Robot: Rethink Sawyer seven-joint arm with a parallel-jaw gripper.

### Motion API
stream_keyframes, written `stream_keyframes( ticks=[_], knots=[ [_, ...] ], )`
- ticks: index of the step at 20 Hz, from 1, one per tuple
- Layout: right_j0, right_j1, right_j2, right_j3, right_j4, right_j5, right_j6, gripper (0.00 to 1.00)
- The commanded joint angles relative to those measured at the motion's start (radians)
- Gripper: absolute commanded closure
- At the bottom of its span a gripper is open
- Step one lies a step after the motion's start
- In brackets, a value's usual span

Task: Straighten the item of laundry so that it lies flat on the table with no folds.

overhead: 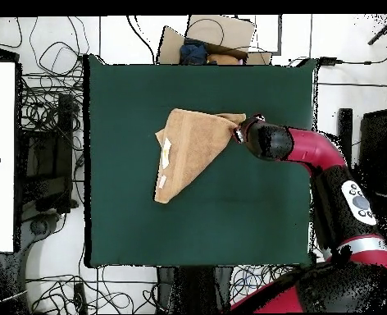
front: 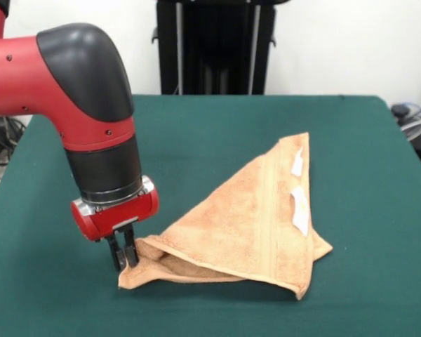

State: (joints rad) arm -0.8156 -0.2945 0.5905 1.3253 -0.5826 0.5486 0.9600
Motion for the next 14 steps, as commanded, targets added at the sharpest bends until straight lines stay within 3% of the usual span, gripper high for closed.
stream_keyframes(
  ticks=[1, 14],
  knots=[
    [-0.001, 0.071, 0.019, -0.027, -0.047, 0.128, -0.188, 1.00],
    [0.028, 0.033, 0.005, -0.010, -0.025, 0.144, -0.132, 1.00]
  ],
)
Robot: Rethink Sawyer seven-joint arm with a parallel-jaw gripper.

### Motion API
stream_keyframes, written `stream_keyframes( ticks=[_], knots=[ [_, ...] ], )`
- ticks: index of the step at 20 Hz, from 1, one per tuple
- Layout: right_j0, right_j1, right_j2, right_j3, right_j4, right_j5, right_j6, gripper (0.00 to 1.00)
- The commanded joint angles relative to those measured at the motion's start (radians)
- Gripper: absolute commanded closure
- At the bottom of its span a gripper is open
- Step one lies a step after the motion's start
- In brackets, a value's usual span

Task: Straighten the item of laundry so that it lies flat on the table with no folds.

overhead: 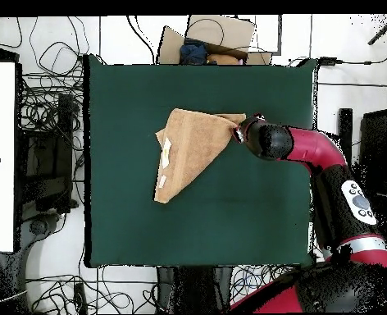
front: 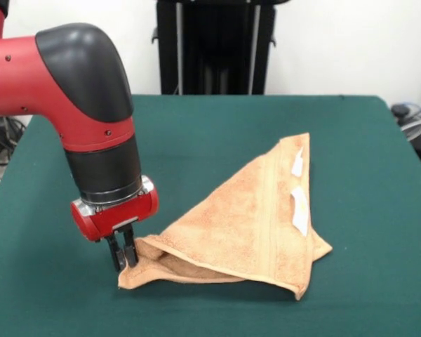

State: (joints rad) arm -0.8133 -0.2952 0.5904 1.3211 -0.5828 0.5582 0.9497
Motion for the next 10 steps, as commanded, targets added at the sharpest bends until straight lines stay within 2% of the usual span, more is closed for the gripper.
stream_keyframes(
  ticks=[1, 10],
  knots=[
    [0.022, 0.034, 0.006, -0.005, -0.025, 0.135, -0.125, 1.00],
    [0.020, 0.016, 0.007, -0.029, -0.011, 0.185, -0.138, 1.00]
  ],
)
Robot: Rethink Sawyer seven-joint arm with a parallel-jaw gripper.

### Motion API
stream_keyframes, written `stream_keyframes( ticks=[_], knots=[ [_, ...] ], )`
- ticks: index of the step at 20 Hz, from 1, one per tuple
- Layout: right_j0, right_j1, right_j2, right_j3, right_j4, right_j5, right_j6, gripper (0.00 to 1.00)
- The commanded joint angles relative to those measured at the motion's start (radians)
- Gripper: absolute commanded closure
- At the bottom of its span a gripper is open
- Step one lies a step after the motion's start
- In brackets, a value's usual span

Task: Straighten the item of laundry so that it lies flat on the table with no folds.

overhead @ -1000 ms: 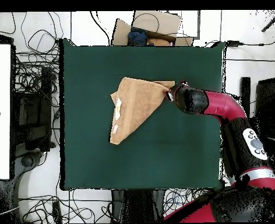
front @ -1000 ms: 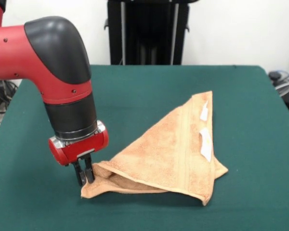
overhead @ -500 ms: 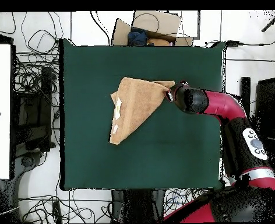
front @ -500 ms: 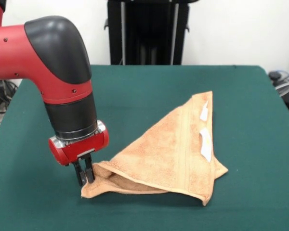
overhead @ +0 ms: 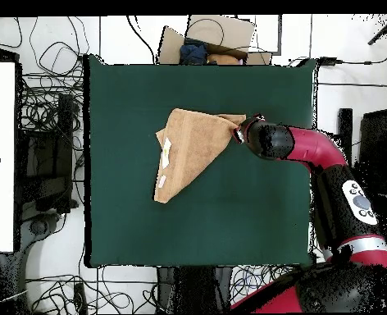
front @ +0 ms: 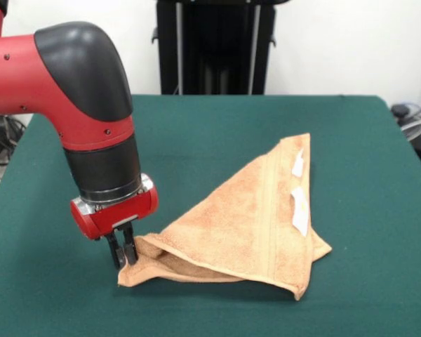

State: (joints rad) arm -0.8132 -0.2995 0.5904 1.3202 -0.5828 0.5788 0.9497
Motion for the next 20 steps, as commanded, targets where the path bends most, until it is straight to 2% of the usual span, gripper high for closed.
stream_keyframes(
  ticks=[1, 20],
  knots=[
    [0.018, 0.022, 0.009, -0.037, -0.011, 0.172, -0.145, 1.00],
    [-0.001, 0.045, 0.025, -0.085, -0.030, 0.204, -0.183, 1.00]
  ],
)
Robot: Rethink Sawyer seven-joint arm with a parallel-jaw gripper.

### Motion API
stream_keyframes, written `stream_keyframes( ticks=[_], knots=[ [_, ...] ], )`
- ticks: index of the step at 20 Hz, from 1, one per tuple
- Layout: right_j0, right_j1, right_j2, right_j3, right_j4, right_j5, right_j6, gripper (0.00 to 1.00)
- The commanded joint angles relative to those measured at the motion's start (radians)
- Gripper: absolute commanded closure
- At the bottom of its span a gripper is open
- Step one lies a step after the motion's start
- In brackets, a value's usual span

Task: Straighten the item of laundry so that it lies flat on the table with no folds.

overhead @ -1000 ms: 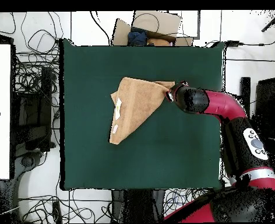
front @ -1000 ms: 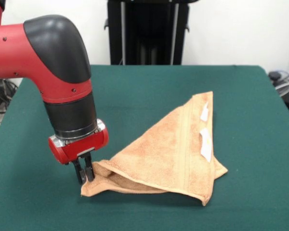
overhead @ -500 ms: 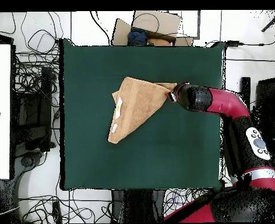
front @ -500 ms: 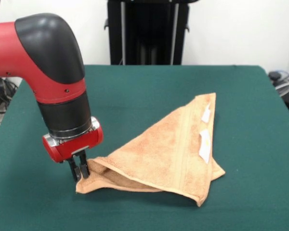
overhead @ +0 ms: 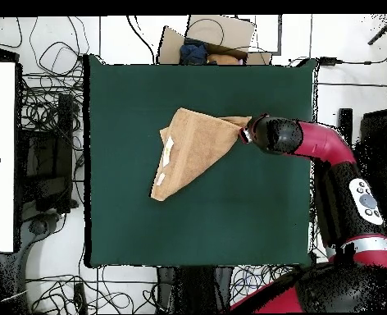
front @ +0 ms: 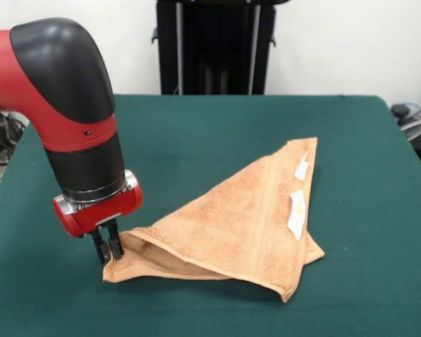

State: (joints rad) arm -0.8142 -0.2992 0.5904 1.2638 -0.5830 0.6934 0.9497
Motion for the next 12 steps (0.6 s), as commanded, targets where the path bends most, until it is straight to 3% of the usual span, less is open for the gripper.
stream_keyframes(
  ticks=[1, 12],
  knots=[
    [-0.001, 0.043, 0.024, -0.027, -0.031, 0.086, -0.182, 1.00],
    [0.001, 0.051, 0.023, -0.032, -0.039, 0.073, -0.184, 1.00]
  ],
)
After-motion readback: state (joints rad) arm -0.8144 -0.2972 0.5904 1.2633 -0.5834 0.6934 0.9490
